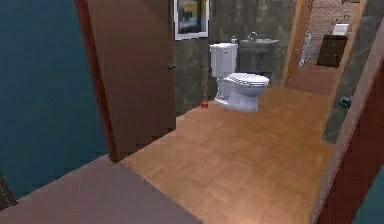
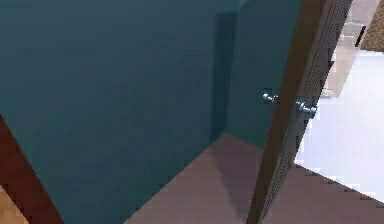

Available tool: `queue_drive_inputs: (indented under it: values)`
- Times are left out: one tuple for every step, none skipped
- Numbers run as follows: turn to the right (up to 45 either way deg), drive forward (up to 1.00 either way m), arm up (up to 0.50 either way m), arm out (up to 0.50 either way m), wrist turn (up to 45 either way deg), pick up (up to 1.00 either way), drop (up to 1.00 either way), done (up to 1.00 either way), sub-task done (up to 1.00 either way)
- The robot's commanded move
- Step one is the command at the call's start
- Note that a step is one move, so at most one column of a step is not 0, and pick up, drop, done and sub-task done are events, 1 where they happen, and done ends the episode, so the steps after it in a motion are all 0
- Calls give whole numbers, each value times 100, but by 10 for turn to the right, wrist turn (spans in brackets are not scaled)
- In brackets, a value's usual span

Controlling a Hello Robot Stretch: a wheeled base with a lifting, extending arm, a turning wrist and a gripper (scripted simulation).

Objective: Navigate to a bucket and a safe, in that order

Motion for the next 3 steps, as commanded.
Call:
queue_drive_inputs:
  values:
    - [0, 60, 0, 0, 0, 0, 0, 0, 0]
    - [390, 0, 0, 0, 0, 0, 0, 0, 0]
    - [0, 100, 0, 0, 0, 0, 0, 0, 0]
